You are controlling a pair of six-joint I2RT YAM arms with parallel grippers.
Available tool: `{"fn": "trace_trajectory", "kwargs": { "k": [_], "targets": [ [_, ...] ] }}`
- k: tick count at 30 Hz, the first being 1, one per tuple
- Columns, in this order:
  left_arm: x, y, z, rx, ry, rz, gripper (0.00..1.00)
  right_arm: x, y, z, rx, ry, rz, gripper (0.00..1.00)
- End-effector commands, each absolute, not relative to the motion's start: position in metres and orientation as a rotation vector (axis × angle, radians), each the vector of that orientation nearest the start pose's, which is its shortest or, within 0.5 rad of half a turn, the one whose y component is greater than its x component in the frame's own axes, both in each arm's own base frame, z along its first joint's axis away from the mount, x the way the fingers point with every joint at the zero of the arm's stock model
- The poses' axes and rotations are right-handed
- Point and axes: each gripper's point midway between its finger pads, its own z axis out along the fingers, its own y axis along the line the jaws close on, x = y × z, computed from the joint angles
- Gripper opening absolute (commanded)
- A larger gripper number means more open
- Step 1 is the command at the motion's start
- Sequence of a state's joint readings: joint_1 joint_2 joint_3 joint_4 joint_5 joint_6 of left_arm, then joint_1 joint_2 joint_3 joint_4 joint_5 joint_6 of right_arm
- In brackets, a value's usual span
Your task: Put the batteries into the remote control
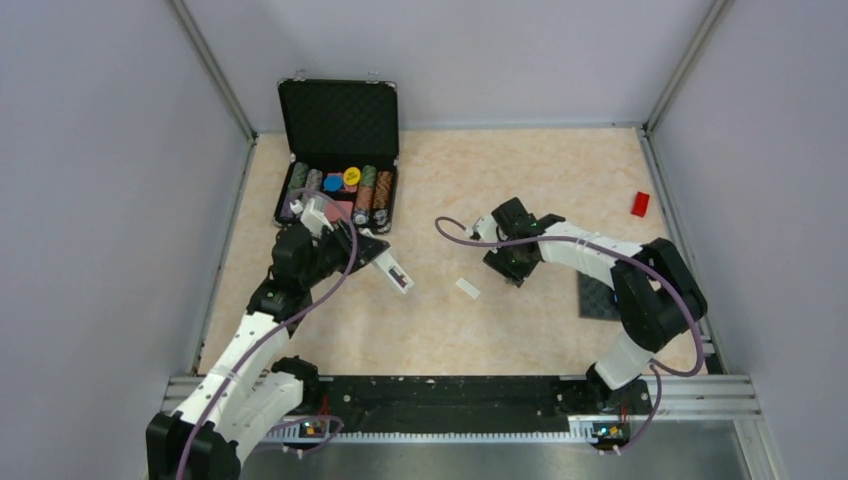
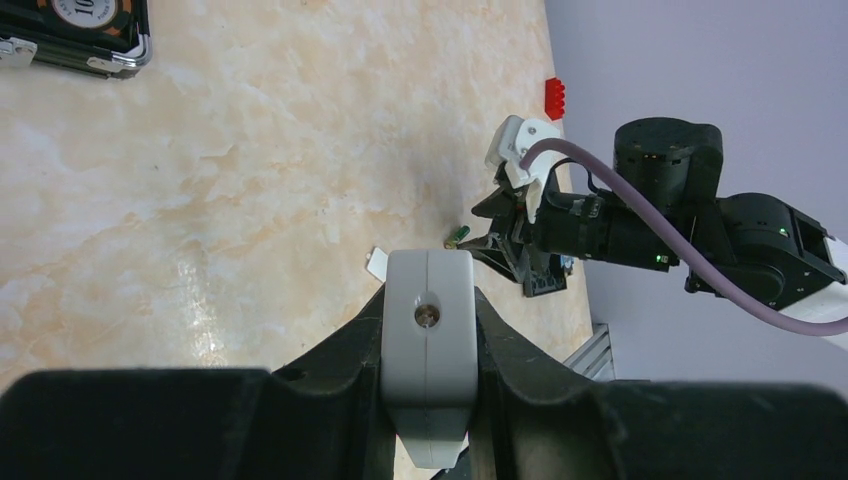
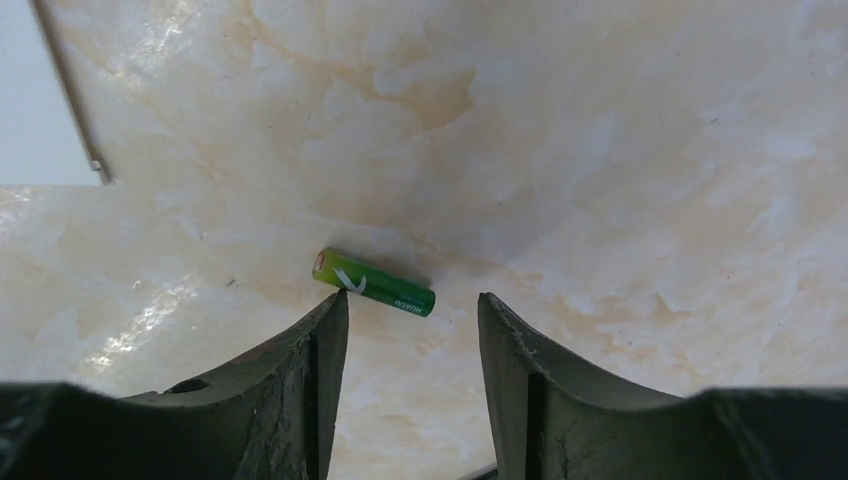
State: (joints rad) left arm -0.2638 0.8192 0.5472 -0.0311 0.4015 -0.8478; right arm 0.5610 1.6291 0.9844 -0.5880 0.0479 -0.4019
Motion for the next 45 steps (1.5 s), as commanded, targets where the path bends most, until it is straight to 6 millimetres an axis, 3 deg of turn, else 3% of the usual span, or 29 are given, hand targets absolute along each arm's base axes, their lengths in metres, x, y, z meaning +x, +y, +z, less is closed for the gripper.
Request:
{"fn": "trace_trajectory", "kwargs": {
  "k": [1,5,11,16,26,30,35,39,41,45],
  "targets": [
    [0.271,-0.169,0.233,-0.245,1.916,-1.095,0.0,0.302,0.156,0.036,-1.291,2.4,-0.07,0.49],
    [0.272,-0.169,0.232,-0.245,1.922,-1.085,0.0,0.307,0.16,0.032,-1.303,2.391,-0.064,0.47],
    [0.273,-0.168,0.232,-0.25,1.924,-1.08,0.0,0.309,0.162,0.024,-1.236,2.448,-0.066,0.27],
    [0.273,-0.169,0.231,-0.25,1.928,-1.081,0.0,0.306,0.165,0.024,-1.195,2.477,-0.029,0.16],
    [0.271,-0.174,0.227,-0.247,1.946,-1.123,0.0,0.313,0.192,0.044,-0.944,2.505,0.125,0.05],
    [0.269,-0.18,0.232,-0.216,1.931,-1.166,0.0,0.3,0.225,0.078,-0.831,2.44,0.419,0.04],
    [0.258,-0.197,0.245,-0.107,1.895,-1.313,0.0,0.267,0.267,0.156,-0.751,2.203,0.792,0.04],
    [0.243,-0.212,0.261,0.02,1.821,-1.476,0.0,0.246,0.281,0.212,-0.588,2.135,1.023,0.0],
    [0.24,-0.217,0.269,0.045,1.786,-1.536,0.0,0.237,0.285,0.229,-0.508,2.139,1.1,0.0],
    [0.243,-0.223,0.271,0.04,1.806,-1.586,0.0,0.205,0.3,0.254,-0.507,2.131,1.192,0.0]
  ]
}}
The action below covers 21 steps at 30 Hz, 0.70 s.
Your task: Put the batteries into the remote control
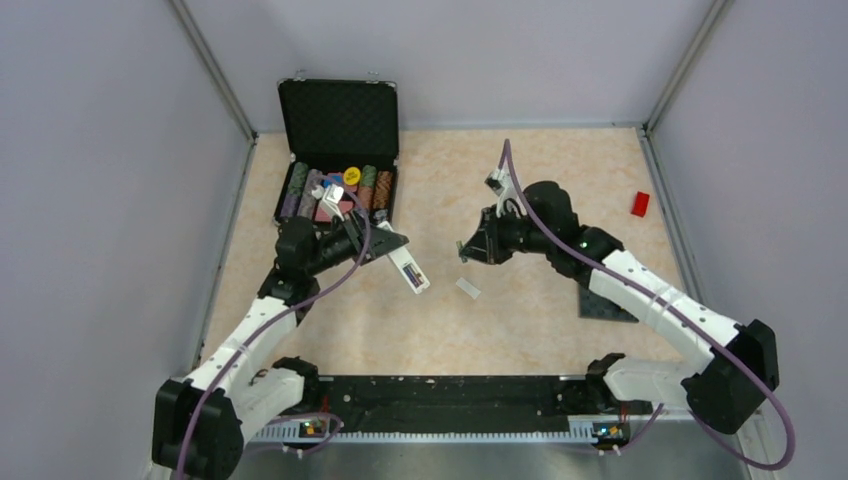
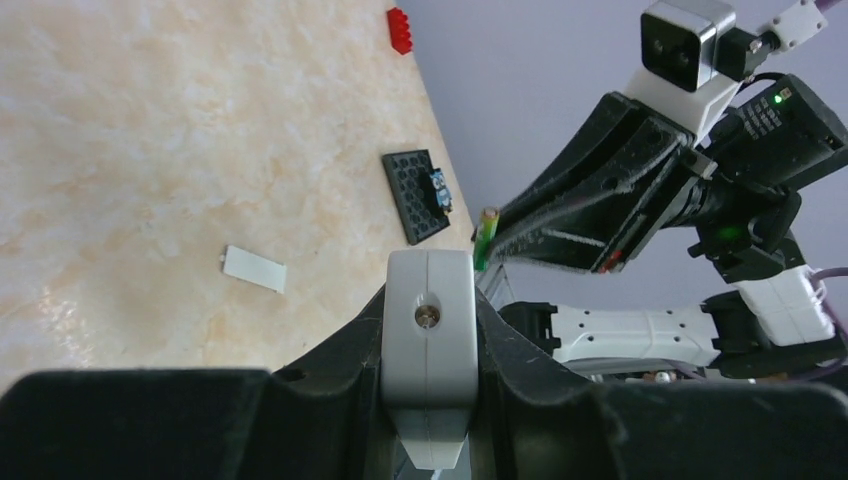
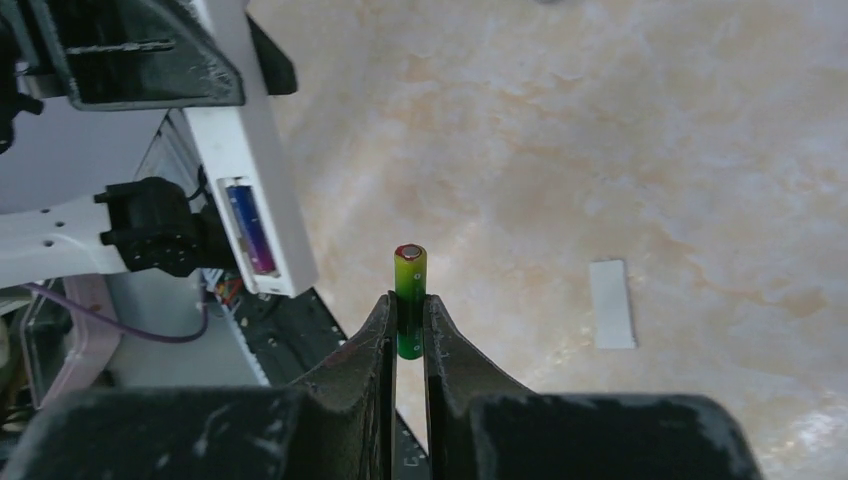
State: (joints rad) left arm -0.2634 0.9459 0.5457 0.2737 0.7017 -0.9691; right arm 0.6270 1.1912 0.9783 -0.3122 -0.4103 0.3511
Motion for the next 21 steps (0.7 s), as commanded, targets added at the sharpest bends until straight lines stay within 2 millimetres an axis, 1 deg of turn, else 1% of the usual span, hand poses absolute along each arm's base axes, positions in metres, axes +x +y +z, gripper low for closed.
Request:
{"fn": "trace_trajectory", "kwargs": {
  "k": [1,3,7,12,16,21],
  "targets": [
    [0.243,-0.226,0.27,0.025,1.825,-1.609,0.0,0.199,0.302,0.259,-0.505,2.132,1.194,0.0],
    [0.242,-0.234,0.265,-0.001,1.867,-1.664,0.0,0.186,0.308,0.267,-0.498,2.159,1.213,0.0],
    [0.235,-0.246,0.255,-0.016,1.875,-1.743,0.0,0.172,0.314,0.267,-0.467,2.26,1.172,0.0],
    [0.232,-0.254,0.247,0.002,1.903,-1.757,0.0,0.16,0.314,0.251,-0.463,2.409,1.12,0.0],
    [0.231,-0.26,0.236,0.015,1.963,-1.731,0.0,0.152,0.32,0.245,-0.499,2.456,1.095,0.0],
    [0.23,-0.266,0.226,-0.007,2.0,-1.726,0.0,0.146,0.325,0.224,-0.517,2.543,1.041,0.0]
  ]
}}
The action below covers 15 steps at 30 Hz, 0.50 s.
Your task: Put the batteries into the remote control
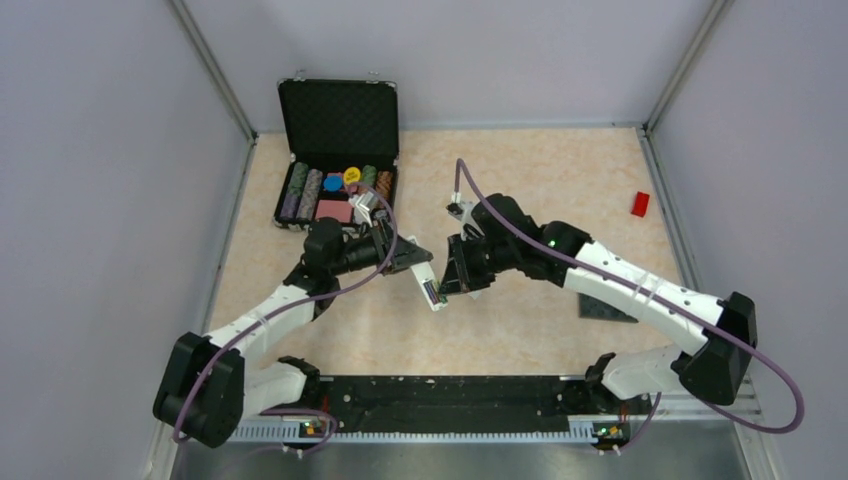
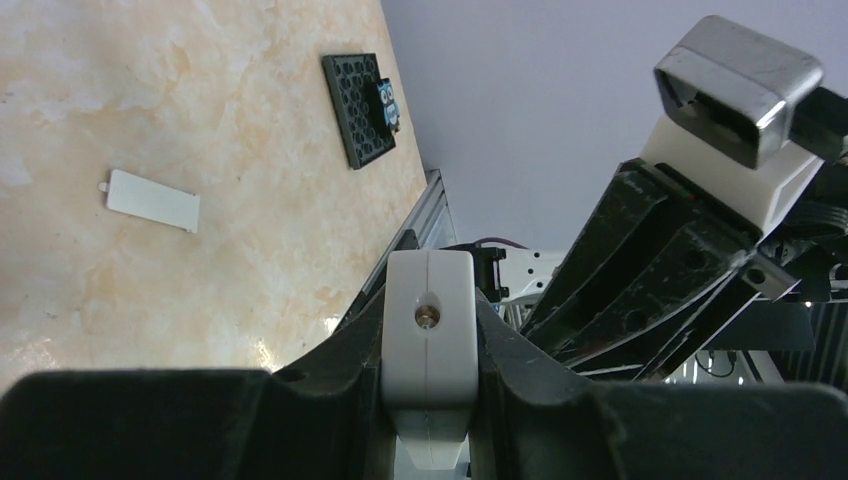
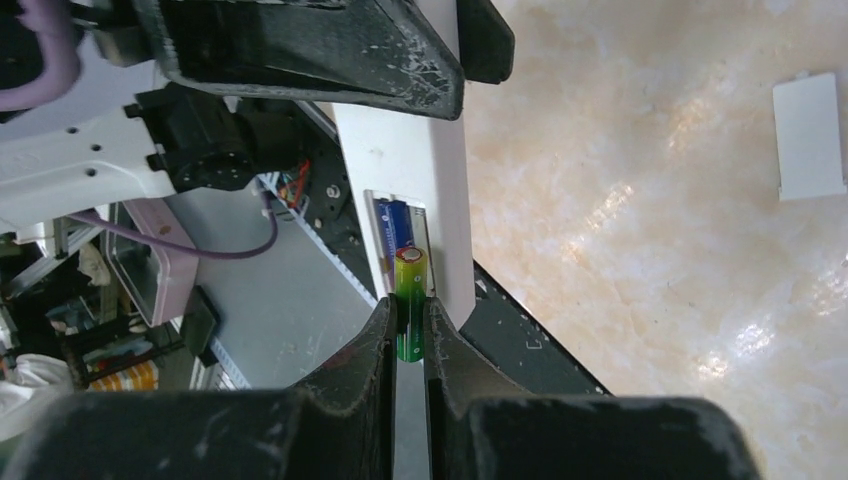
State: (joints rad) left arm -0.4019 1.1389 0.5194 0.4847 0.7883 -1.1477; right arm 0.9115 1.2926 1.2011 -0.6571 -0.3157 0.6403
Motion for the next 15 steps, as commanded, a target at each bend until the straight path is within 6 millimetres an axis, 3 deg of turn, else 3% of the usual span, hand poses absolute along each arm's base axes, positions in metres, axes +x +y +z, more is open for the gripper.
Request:
{"fn": "trace_trajectory", "kwargs": {
  "k": [1,15],
  "targets": [
    [0.23,-0.266,0.224,-0.015,2.006,-1.722,0.0,0.146,0.327,0.222,-0.517,2.551,1.032,0.0],
    [0.226,-0.27,0.211,-0.024,2.067,-1.726,0.0,0.156,0.331,0.197,-0.528,2.625,0.892,0.0]
  ]
}}
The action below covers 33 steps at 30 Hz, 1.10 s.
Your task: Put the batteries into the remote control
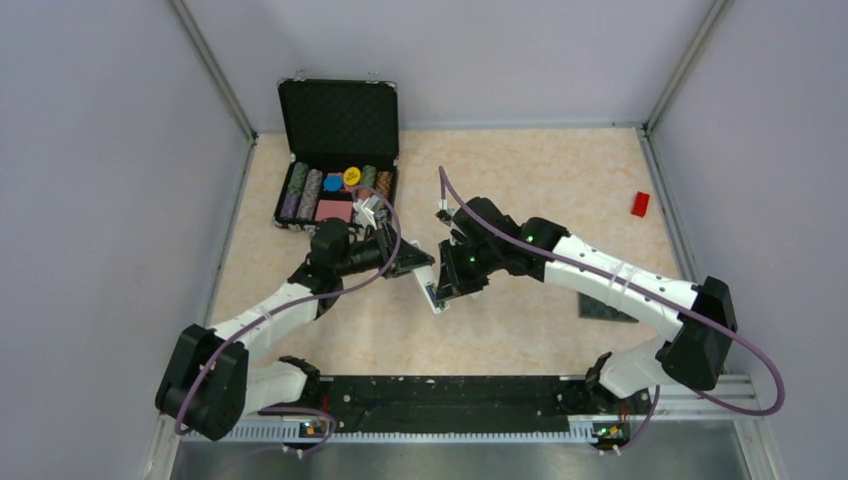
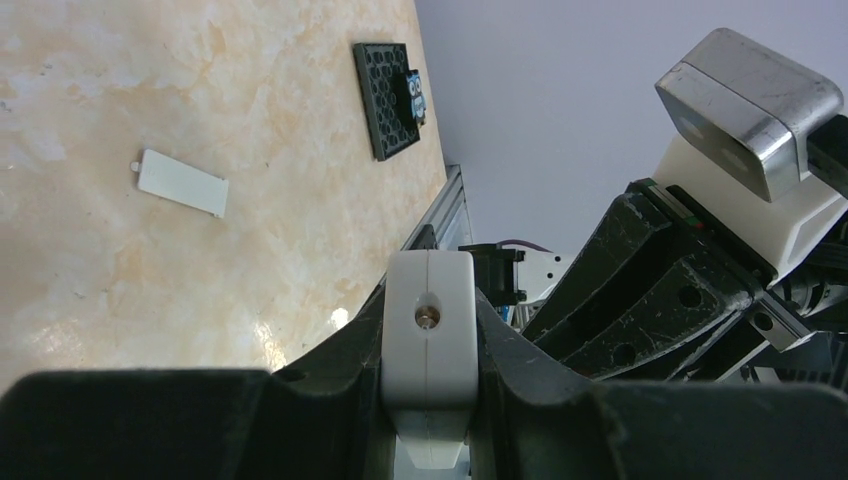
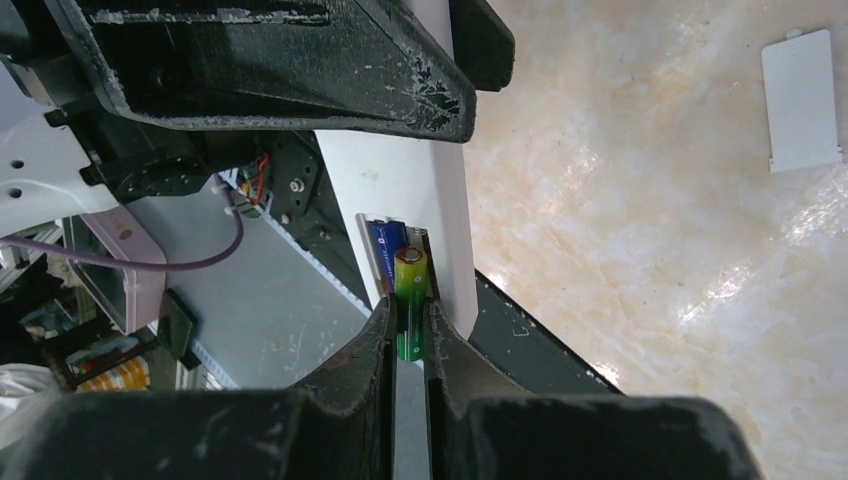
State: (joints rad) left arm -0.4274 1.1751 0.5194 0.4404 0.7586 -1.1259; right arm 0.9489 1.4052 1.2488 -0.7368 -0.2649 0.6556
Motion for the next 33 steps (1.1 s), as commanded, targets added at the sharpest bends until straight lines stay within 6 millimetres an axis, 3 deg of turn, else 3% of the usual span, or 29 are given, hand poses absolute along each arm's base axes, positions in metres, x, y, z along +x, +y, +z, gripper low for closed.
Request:
{"fn": "trace_trajectory", "kwargs": {
  "k": [1,4,9,17,33],
  "targets": [
    [0.226,-0.27,0.211,-0.025,2.07,-1.727,0.0,0.157,0.33,0.196,-0.526,2.63,0.877,0.0],
    [0.226,-0.27,0.209,-0.035,2.081,-1.726,0.0,0.158,0.328,0.193,-0.528,2.639,0.85,0.01],
    [0.228,-0.27,0.207,-0.05,2.09,-1.724,0.0,0.159,0.329,0.194,-0.545,2.643,0.838,0.1],
    [0.231,-0.271,0.201,-0.071,2.105,-1.715,0.0,0.161,0.327,0.205,-0.54,2.623,0.831,0.17],
    [0.238,-0.272,0.204,-0.091,2.089,-1.708,0.0,0.157,0.324,0.209,-0.523,2.624,0.852,0.17]
  ]
}}
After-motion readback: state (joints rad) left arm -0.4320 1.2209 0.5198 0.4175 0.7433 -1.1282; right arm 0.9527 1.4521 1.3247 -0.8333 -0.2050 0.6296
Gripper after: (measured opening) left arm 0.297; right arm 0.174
